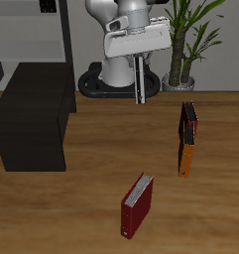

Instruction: Place the striped book in the top region of the shelf

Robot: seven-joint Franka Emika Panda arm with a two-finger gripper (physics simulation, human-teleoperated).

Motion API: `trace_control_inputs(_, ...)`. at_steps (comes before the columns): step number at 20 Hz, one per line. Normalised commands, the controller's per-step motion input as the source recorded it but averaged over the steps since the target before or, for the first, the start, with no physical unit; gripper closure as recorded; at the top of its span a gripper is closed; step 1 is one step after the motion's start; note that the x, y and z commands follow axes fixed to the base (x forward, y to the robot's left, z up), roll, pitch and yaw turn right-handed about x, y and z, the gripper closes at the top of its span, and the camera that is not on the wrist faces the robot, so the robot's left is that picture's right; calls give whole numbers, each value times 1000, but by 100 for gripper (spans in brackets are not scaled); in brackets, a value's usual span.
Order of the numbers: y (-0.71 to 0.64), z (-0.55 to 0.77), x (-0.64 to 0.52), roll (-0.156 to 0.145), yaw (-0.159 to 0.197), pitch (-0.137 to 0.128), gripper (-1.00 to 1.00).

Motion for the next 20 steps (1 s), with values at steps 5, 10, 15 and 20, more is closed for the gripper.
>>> trace_control_inputs(5, -168, -140, -285, -20, -3, -8, 100)
trace_control_inputs(10, -112, -213, -212, -34, 30, 8, 100)
trace_control_inputs(15, -70, -63, -94, -70, 68, -19, 100)
trace_control_inputs(20, -169, -79, 135, -187, 63, 19, 100)
